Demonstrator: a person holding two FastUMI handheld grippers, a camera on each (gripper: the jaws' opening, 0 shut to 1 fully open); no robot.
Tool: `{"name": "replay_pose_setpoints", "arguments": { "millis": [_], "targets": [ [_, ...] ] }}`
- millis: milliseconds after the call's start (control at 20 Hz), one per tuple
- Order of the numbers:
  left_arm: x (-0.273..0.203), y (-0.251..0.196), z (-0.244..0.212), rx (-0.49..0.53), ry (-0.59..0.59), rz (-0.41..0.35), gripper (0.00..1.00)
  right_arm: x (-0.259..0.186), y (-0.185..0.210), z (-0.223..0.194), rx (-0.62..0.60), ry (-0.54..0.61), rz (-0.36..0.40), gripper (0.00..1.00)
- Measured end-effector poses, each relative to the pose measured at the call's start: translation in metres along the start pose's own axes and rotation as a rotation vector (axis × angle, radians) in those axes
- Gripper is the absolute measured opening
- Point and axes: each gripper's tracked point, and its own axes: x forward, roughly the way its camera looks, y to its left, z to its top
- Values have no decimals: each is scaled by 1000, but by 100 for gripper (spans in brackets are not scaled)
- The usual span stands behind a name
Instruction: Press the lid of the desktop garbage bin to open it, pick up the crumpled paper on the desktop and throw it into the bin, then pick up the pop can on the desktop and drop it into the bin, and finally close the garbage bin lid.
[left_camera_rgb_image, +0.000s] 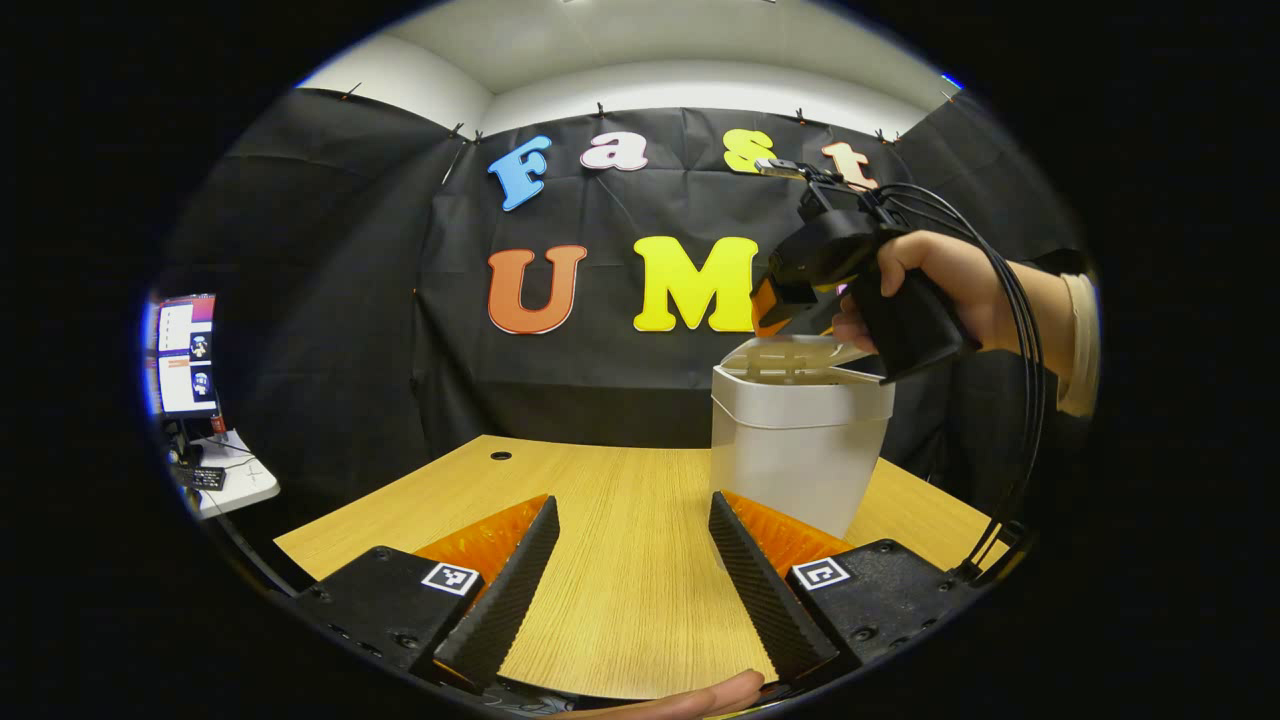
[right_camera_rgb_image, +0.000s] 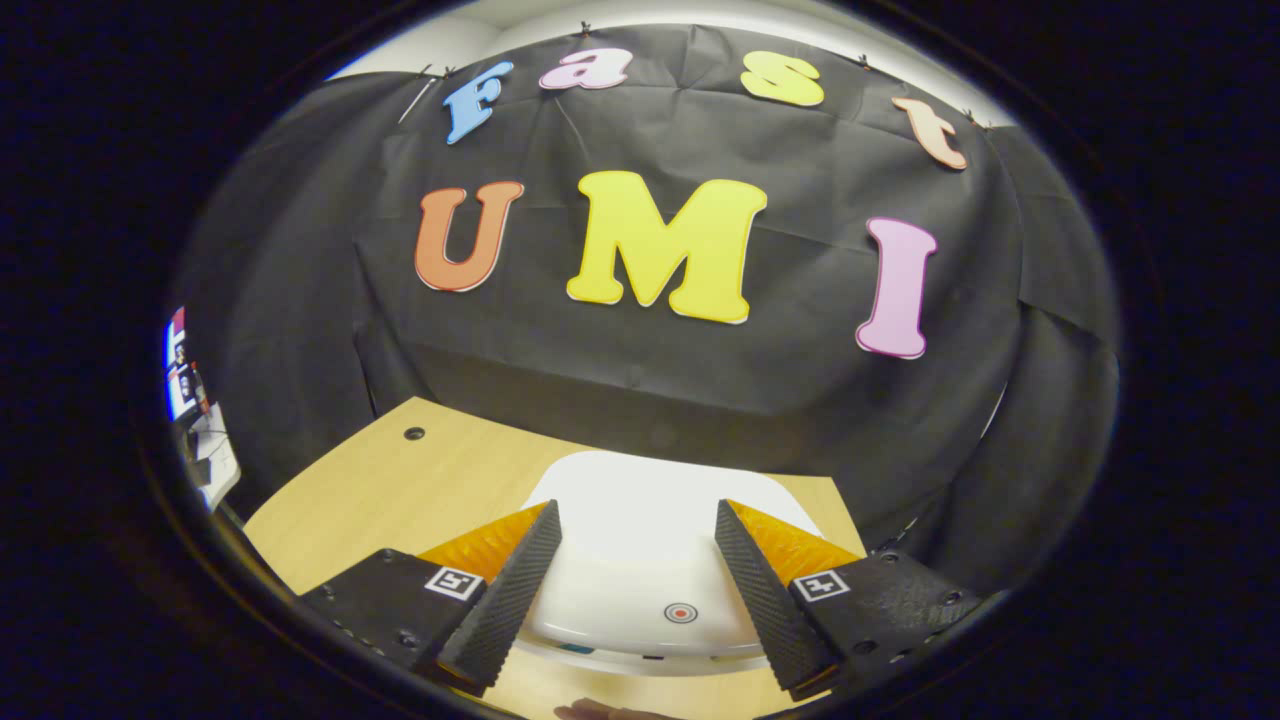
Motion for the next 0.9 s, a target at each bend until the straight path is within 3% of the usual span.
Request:
{"name": "replay_pose_setpoints", "arguments": {
  "millis": [200, 550, 900],
  "targets": [
    [0, 5, -1, 34, 2, 28, 98, -1, -5, -30, 127, 47, 43, 99],
    [1, 15, -6, 40, 19, 52, 98, -22, -12, -41, 90, 4, -14, 98],
    [-8, 33, 15, 62, -58, 87, 97, -36, -15, -51, 136, -79, -98, 98]
  ]
}}
